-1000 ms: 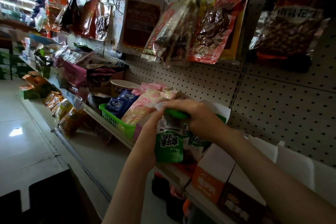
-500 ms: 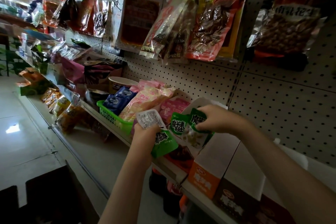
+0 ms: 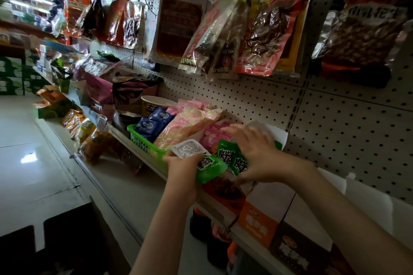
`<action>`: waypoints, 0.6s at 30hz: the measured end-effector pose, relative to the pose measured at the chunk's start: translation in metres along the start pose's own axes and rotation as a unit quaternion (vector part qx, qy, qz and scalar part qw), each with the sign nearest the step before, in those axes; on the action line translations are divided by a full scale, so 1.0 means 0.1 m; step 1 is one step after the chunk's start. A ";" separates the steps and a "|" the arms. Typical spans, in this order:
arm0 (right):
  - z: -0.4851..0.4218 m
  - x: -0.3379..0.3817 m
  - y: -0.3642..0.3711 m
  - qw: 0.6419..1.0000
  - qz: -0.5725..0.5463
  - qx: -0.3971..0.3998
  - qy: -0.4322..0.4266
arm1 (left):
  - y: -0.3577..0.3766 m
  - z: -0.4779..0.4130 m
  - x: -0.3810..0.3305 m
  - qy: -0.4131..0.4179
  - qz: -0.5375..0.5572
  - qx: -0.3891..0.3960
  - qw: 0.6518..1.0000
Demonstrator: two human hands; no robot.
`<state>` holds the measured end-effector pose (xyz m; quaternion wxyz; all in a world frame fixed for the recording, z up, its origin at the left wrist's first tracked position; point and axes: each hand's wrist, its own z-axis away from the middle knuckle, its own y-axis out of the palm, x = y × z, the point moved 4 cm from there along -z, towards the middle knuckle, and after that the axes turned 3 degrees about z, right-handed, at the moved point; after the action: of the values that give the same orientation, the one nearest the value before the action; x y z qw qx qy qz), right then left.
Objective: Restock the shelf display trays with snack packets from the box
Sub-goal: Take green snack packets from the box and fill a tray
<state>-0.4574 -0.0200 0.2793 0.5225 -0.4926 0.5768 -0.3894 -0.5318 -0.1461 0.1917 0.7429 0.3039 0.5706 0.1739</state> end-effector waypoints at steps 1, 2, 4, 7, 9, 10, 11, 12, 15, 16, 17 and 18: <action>0.03 0.09 -0.01 0.999 0.006 0.009 -0.038 | 0.01 0.01 -0.01 0.006 0.002 0.003 1.000; 0.04 0.18 0.00 0.997 0.011 0.018 -0.069 | 0.04 0.05 -0.04 0.013 0.007 0.025 1.000; 0.01 0.27 0.02 0.995 -0.003 0.002 -0.105 | 0.15 0.16 -0.09 0.003 0.036 0.108 0.994; -0.03 0.22 -0.08 0.984 -0.088 -0.126 -0.095 | 0.19 0.23 -0.13 -0.031 0.064 0.159 0.985; -0.05 0.13 -0.20 0.972 -0.145 -0.181 -0.048 | 0.18 0.24 -0.13 -0.033 0.034 0.172 0.984; -0.06 0.08 -0.25 0.966 -0.179 -0.187 -0.015 | 0.17 0.23 -0.14 -0.026 0.000 0.167 0.986; -0.07 0.02 -0.30 0.962 -0.199 -0.183 0.023 | 0.16 0.20 -0.13 -0.015 -0.045 0.149 0.988; -0.08 -0.03 -0.36 0.962 -0.209 -0.165 0.053 | 0.15 0.18 -0.14 -0.004 -0.083 0.123 0.989; -0.11 -0.14 -0.52 0.973 -0.193 -0.073 0.101 | 0.10 0.11 -0.11 -0.009 -0.112 0.061 0.992; -0.13 -0.18 -0.53 0.978 -0.174 -0.042 0.107 | 0.07 0.08 -0.08 0.005 -0.125 0.050 0.991; -0.17 -0.19 -0.52 0.982 -0.153 -0.013 0.113 | 0.04 0.04 -0.05 0.032 -0.158 0.039 0.986; -0.20 -0.20 -0.49 0.983 -0.143 0.009 0.118 | 0.02 0.01 -0.02 0.059 -0.195 0.033 0.978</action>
<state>-0.4697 -0.0122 0.3342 0.3944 -0.5154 0.5545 -0.5209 -0.5308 -0.1457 0.1945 0.7171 0.2001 0.6672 0.0241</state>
